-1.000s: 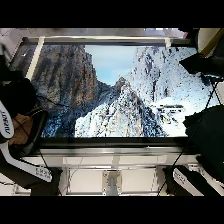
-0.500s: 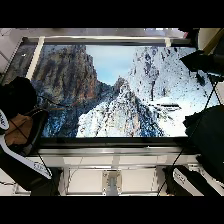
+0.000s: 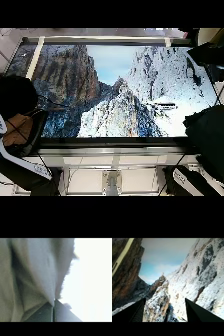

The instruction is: Fold the clothes and pants, and hang the long-sleeved shirts on hangers.

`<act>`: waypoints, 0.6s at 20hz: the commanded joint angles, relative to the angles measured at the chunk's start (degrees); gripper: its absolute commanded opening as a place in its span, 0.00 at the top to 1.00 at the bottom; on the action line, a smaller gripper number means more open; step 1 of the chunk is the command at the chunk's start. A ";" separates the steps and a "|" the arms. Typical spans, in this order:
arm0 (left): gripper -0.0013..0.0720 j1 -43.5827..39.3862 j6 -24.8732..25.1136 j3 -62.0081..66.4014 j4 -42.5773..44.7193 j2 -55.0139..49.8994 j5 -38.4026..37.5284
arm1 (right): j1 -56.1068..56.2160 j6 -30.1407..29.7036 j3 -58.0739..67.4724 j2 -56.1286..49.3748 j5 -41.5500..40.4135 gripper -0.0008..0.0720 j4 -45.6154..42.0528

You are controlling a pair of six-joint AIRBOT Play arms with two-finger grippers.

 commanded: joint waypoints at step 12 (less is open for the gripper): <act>0.97 -56.74 12.87 -5.40 -24.94 6.23 6.08 | 0.00 -0.09 11.56 -2.95 16.13 0.24 -23.45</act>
